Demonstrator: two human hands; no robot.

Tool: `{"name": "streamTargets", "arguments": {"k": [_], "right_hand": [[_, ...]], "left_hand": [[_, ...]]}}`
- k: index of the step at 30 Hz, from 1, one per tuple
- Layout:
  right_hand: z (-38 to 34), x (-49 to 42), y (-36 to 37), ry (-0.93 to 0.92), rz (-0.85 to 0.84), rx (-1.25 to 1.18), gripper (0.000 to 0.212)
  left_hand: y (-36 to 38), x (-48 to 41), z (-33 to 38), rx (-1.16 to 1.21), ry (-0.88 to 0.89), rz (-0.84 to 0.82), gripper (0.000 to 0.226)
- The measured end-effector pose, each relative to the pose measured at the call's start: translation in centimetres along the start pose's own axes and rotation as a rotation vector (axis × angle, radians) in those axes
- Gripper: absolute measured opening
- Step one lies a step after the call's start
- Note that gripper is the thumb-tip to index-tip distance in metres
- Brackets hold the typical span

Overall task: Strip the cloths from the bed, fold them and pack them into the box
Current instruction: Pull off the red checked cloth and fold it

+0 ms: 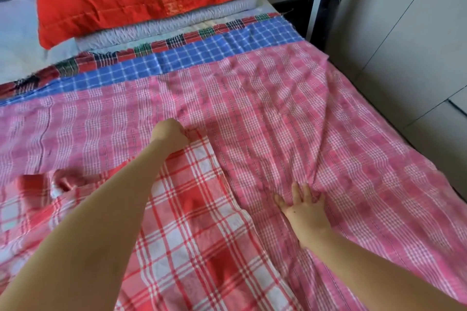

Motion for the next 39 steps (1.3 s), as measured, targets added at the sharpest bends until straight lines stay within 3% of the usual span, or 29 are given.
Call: {"name": "streamTargets", "arguments": {"k": [5, 8, 12, 14, 17, 19, 22, 24, 28, 30, 35, 39], "right_hand": [[-0.1, 0.3, 0.1, 0.018, 0.014, -0.004, 0.097], [0.1, 0.5, -0.3, 0.034, 0.039, -0.033, 0.098], [0.1, 3.4, -1.3, 0.037, 0.080, -0.126, 0.092], [0.1, 5.8, -2.0, 0.055, 0.249, -0.251, 0.079], [0.1, 12.7, -2.0, 0.023, 0.579, -0.636, 0.061], [0.1, 17.9, -0.6, 0.000, 0.664, -0.813, 0.048], [0.0, 24.2, 3.0, -0.033, 0.756, -0.849, 0.040], [0.6, 28.6, 6.9, -0.039, 0.817, -0.808, 0.041], [2.5, 36.6, 18.2, 0.021, 0.641, -0.830, 0.039], [3.5, 40.5, 24.3, 0.088, 0.504, -0.839, 0.037], [5.1, 50.6, 36.1, 0.310, 0.264, -0.954, 0.030], [5.5, 55.5, 41.4, 0.483, 0.216, -1.046, 0.021]], "left_hand": [[-4.1, 4.1, 2.2, 0.302, 0.100, 0.108, 0.011], [-6.3, 8.9, 3.9, 0.309, 0.211, 0.081, 0.012], [-8.3, 17.5, 5.8, 0.135, 0.328, 0.027, 0.010], [-8.9, 20.9, 6.0, 0.104, 0.347, -0.008, 0.007], [-9.5, 25.8, 5.9, 0.133, 0.337, -0.068, 0.006], [-9.2, 28.6, 6.0, 0.152, 0.304, -0.113, 0.014], [-7.8, 32.0, 6.1, 0.233, 0.191, -0.228, 0.027], [-5.7, 34.7, 6.2, 0.202, 0.097, -0.365, 0.024], [0.0, 41.2, 7.1, 0.114, 0.036, -0.651, 0.016], [2.1, 44.4, 8.8, 0.040, 0.074, -0.690, 0.015], [6.3, 55.5, 16.6, 0.131, 0.169, -0.887, 0.015], [9.8, 65.8, 22.7, 0.154, 0.306, -1.075, 0.014]]}}
Point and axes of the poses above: each hand's wrist, its own x-axis away from the middle knuckle, its own y-axis out of the palm, z = x × y, the point moved 4 cm from there along -x, towards the middle knuckle
